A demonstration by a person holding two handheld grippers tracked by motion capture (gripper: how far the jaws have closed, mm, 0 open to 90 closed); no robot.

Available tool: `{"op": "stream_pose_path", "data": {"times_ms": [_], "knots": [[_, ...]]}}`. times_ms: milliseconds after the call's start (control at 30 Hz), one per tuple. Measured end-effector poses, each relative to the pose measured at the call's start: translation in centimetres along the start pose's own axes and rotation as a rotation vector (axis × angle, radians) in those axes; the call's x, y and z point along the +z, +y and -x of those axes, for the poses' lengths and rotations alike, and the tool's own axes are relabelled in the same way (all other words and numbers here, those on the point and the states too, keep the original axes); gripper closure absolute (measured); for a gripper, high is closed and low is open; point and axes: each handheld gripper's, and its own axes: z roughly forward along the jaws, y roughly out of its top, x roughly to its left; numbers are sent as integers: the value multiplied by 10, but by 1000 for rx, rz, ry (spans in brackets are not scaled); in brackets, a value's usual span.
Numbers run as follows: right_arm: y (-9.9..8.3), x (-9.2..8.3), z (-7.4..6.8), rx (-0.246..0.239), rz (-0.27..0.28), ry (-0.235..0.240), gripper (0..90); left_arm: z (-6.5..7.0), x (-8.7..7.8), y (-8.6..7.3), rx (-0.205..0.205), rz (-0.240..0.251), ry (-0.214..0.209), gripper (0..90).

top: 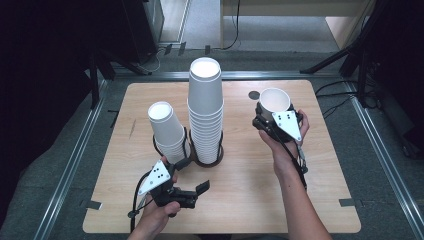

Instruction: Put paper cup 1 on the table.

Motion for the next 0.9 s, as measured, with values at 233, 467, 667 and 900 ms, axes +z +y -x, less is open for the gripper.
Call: {"op": "stream_pose_path", "data": {"times_ms": [233, 467, 667, 900], "knots": [[-17, 12, 2, 24, -19, 0, 124, -1, 0, 0, 0, -1, 3, 15], [-34, 24, 8, -1, -29, -12, 124, -2, -1, 0, -2, 0, 7, 15], [-48, 30, 13, -20, -62, -20, 124, -3, -2, -1, -8, -2, 10, 15], [-61, 34, 15, -5, -102, -20, 124, -3, -1, -2, -7, -6, 9, 15]]}}
